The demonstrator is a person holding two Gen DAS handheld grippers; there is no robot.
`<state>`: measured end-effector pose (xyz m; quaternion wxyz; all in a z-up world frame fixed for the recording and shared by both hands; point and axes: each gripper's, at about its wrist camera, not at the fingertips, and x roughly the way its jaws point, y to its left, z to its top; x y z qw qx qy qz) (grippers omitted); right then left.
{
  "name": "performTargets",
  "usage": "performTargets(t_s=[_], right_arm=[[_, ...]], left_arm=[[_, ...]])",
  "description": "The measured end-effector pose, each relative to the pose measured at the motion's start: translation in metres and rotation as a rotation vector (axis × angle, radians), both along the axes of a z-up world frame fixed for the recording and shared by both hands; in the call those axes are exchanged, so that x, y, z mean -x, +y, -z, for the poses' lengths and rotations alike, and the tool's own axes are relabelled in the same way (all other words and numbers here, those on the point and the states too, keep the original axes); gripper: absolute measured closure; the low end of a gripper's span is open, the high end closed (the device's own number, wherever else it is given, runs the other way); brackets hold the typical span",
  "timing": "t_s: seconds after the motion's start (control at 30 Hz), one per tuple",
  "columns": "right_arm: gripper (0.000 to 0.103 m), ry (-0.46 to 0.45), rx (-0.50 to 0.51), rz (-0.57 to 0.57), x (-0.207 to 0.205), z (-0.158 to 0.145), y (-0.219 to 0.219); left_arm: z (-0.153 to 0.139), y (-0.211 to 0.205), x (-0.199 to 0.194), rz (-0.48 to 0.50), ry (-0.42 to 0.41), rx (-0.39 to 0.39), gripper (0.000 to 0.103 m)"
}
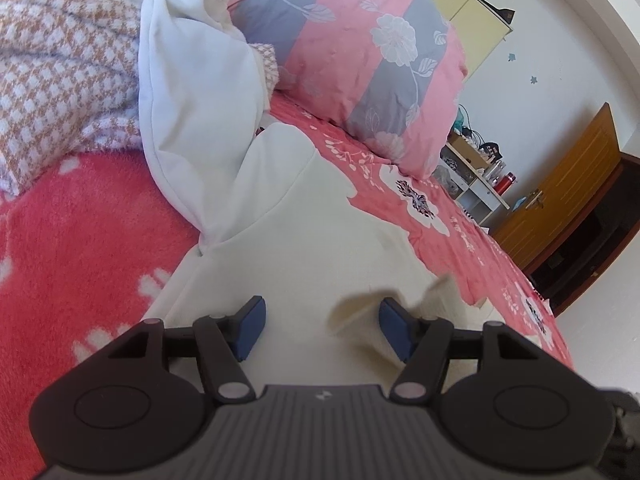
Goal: Fold clothes
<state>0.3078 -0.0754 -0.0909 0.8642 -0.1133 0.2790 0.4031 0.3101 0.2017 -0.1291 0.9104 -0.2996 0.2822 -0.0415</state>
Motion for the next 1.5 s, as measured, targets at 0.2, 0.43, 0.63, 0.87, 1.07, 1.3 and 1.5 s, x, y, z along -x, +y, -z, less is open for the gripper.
performTargets(t_s=[0.2, 0.43, 0.63, 0.87, 1.07, 1.3, 1.5], right_arm=[[0.093, -0.053, 0.265, -0.161, 0.029, 0.030, 0.029], [0.078, 0.060, -0.040, -0.114, -0.006, -0.020, 0.012], [0.079, 0.168, 0.034, -0.041, -0.054, 0.012, 0.063], [0.075, 0.151, -0.017, 0.012, -0.058, 0.023, 0.087], [0.050, -0.030, 0.055, -0.123, -0.007, 0.012, 0.086], [0.070, -0.184, 0.268, -0.188, 0.007, 0.035, 0.118], [0.096, -0.068, 0.114, -0.050, -0.026, 0.017, 0.102]], left_arm=[[-0.001, 0.005, 0.005, -0.008, -0.006, 0.021, 0.039], [-0.004, 0.015, 0.009, -0.055, -0.027, 0.068, 0.039], [-0.004, 0.027, 0.011, -0.100, -0.038, 0.102, 0.039], [-0.004, 0.038, 0.013, -0.137, -0.052, 0.150, 0.039], [-0.005, 0.044, 0.015, -0.150, -0.065, 0.173, 0.039], [-0.007, 0.049, 0.022, -0.179, -0.083, 0.162, 0.038], [-0.006, 0.056, 0.023, -0.193, -0.087, 0.198, 0.038]])
